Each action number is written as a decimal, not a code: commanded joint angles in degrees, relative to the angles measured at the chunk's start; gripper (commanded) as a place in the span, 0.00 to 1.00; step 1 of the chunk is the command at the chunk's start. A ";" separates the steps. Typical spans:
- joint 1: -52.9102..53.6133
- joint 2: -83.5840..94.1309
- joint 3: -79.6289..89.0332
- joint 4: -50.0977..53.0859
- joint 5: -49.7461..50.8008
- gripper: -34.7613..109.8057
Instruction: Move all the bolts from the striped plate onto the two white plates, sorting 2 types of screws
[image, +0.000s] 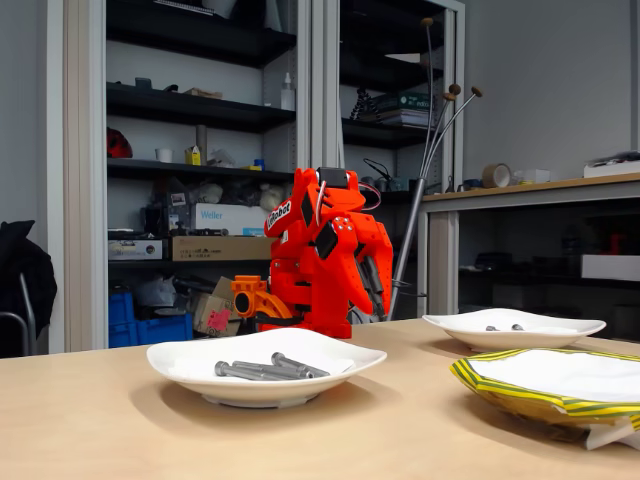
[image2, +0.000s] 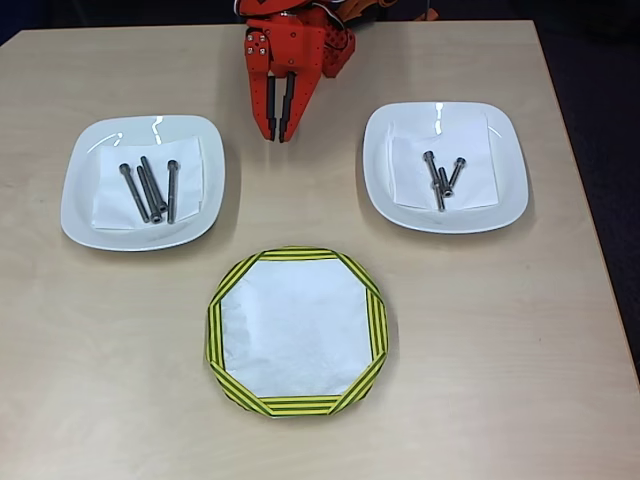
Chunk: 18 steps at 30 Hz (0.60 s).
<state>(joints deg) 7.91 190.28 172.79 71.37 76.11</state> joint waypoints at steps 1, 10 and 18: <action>1.49 -0.09 2.20 0.00 0.09 0.24; 2.20 -0.18 7.21 -2.64 5.19 0.24; 0.00 0.00 7.21 3.52 14.94 0.24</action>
<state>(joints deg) 8.44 190.11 179.74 71.89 84.90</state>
